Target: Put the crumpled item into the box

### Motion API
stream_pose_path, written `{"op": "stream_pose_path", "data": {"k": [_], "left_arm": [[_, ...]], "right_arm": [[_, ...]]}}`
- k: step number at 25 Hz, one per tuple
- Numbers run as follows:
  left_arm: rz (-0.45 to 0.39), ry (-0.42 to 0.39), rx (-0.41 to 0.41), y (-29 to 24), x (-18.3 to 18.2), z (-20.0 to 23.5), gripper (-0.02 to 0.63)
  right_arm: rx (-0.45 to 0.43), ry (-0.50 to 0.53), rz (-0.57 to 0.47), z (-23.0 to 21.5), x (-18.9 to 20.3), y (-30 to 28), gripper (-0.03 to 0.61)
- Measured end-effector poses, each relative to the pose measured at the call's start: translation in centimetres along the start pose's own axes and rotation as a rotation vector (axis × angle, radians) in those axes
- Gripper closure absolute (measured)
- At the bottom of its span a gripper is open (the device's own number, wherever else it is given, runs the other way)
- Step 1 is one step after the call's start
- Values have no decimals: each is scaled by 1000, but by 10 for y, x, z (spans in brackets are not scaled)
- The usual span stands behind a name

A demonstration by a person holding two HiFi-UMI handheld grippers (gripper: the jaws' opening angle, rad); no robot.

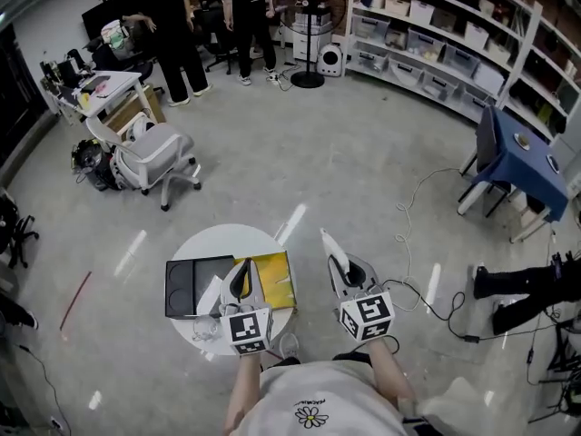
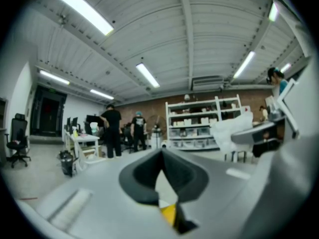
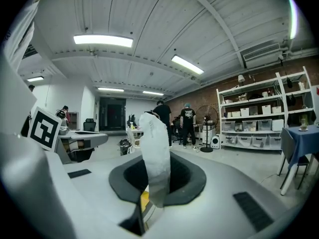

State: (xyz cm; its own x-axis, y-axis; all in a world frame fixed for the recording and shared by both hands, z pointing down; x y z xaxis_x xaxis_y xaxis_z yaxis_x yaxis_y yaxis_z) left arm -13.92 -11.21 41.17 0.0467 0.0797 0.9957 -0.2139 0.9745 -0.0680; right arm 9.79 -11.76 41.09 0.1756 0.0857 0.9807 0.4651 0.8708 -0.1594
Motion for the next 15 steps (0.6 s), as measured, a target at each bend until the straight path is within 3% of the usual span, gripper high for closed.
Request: {"op": "stream_pose_path", "data": {"k": [9, 15], "left_arm": [[4, 4, 13, -23, 3, 21, 614], [-4, 17, -70, -25, -2, 14, 614]], "right_arm": [[-10, 6, -32, 9, -9, -39, 538], [-77, 3, -61, -2, -12, -51, 538]]}}
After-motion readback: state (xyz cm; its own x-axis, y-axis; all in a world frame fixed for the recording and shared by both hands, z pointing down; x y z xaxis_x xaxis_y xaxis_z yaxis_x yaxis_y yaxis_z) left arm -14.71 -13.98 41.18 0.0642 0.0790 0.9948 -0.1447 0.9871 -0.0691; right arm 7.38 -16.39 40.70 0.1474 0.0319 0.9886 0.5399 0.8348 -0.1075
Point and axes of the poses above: the fingertips, and each gripper's own axes: y backward along the fingers, z to its left, x out of its underside, the point moved 8 cm from there along y, backward along the fingers, and after that the axes turned 8 degrees about y, right-handed, at the moved point
